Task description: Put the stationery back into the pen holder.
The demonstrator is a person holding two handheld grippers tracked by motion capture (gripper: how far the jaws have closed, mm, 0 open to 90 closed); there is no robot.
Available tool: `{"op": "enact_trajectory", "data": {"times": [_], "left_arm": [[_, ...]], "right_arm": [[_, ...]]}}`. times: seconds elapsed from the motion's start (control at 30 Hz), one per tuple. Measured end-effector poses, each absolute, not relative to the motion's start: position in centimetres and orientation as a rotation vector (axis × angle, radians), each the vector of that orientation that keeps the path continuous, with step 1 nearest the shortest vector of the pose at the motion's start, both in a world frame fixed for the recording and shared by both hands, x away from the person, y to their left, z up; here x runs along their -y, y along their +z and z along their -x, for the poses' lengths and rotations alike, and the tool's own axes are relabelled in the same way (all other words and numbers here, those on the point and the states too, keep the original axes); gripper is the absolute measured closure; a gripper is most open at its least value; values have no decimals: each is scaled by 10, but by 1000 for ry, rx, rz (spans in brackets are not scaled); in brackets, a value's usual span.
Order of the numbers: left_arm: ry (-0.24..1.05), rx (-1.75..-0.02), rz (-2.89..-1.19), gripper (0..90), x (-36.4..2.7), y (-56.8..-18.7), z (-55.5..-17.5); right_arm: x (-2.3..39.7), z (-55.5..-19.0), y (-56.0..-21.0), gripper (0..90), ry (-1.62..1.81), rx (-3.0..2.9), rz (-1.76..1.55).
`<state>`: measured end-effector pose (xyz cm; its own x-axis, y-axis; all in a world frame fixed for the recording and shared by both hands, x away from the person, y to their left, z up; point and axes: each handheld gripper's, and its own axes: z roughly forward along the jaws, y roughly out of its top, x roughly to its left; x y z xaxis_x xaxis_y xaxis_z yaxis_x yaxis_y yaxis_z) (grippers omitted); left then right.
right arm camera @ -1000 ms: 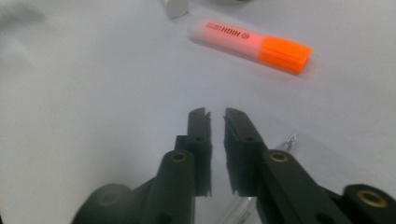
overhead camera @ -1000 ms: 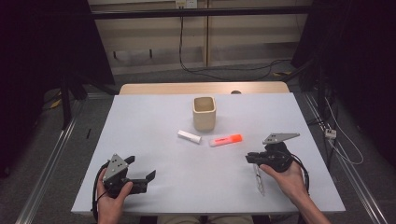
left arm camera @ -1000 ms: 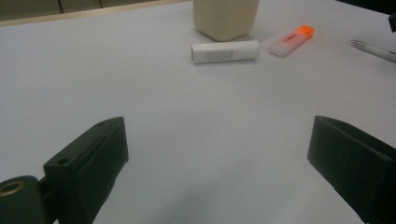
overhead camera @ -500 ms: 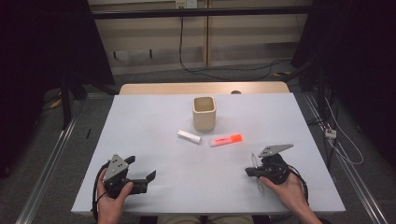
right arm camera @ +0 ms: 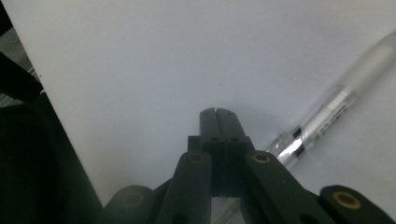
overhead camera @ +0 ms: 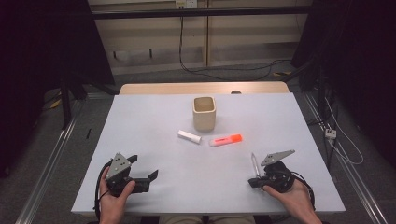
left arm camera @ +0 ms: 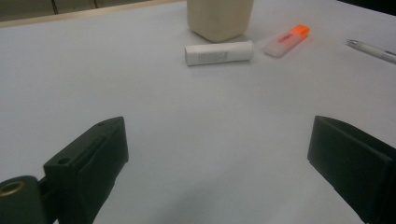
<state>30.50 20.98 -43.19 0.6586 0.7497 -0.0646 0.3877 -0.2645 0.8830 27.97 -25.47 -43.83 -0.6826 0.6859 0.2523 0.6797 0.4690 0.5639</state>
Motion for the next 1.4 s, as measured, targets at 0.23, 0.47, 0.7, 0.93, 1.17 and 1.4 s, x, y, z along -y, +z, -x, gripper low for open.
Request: {"op": "enact_trajectory", "data": {"times": [0.23, 0.47, 0.7, 0.93, 1.17, 1.4], "left_arm": [[464, -875, -1888, 56, -209, -430, -303], [471, -872, -1881, 57, -210, -428, -302], [470, -868, -1883, 56, -212, -428, -301], [467, -874, -1880, 56, -212, -428, -301], [467, -875, -1879, 56, -212, -429, -302], [468, -872, -1882, 56, -212, -429, -302]], "right_arm": [[259, -278, -441, 900, 997, -2686, -1249], [263, -276, -440, 900, 970, -2694, -1228], [265, -276, -439, 900, 947, -2689, -1209], [270, -277, -439, 900, 932, -2669, -1211], [278, -277, -438, 900, 918, -2657, -1216], [284, -278, -438, 900, 901, -2656, -1214]]}}
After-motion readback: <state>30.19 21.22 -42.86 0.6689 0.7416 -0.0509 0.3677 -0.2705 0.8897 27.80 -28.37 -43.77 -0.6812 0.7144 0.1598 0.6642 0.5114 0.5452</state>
